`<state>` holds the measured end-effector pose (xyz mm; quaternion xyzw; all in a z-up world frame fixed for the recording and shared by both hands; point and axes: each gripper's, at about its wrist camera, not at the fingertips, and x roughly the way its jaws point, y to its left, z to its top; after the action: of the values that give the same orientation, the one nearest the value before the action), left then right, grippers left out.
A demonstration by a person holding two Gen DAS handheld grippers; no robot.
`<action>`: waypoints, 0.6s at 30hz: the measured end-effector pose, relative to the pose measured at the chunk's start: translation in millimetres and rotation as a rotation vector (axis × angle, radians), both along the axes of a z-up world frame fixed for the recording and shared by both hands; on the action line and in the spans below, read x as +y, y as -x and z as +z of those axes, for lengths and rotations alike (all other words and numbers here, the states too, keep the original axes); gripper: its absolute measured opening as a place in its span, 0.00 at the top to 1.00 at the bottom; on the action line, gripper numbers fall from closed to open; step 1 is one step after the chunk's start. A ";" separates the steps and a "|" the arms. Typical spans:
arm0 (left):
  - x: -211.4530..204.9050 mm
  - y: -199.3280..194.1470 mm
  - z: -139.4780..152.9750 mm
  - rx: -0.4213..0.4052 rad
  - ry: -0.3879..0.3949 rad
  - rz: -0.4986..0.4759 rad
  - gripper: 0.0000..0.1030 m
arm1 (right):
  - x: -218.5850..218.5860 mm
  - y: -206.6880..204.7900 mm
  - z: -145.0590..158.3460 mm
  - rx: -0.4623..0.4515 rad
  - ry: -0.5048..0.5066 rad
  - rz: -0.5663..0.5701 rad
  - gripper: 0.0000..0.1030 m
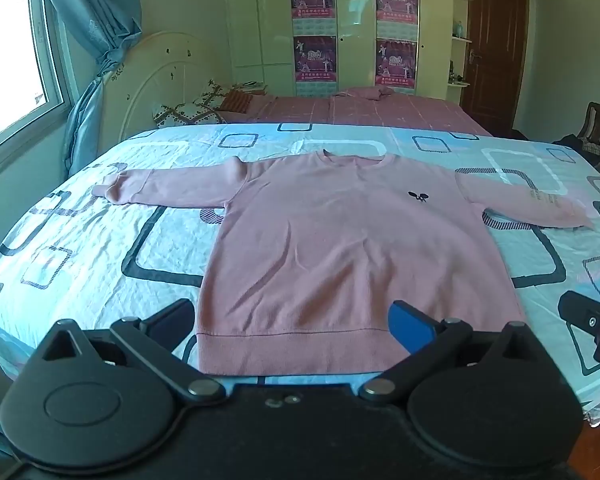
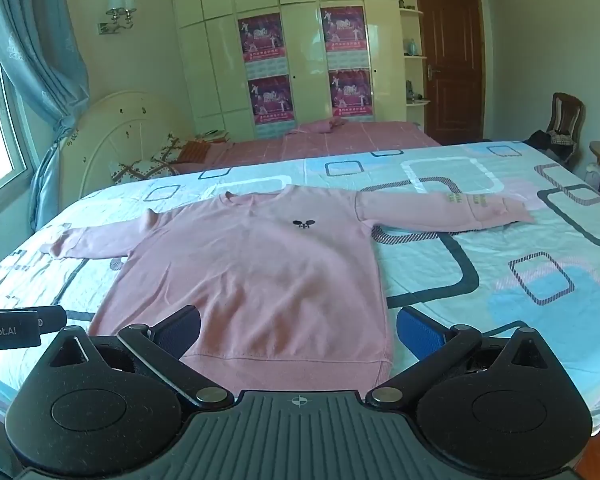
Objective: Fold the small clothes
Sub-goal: 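Move both tools over the spread pink sweatshirt toward a sleeve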
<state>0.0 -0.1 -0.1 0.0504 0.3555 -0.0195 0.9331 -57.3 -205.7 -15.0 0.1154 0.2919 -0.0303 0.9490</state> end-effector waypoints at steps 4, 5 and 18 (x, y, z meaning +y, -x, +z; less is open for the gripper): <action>-0.1 0.4 -0.6 0.000 -0.004 0.002 0.01 | -1.4 -0.3 -1.3 0.001 -0.001 0.004 0.00; 0.0 0.4 -0.7 -0.001 -0.005 0.004 0.01 | -1.4 -0.4 -1.2 0.001 -0.001 0.005 0.00; -0.1 -1.7 -1.6 -0.001 -0.001 0.005 0.01 | -7.1 -3.2 -1.9 0.001 -0.005 0.000 0.00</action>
<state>1.7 -0.2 -1.6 0.0500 0.3551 -0.0170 0.9333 -54.1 -212.8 -16.9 0.1177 0.2923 -0.0296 0.9486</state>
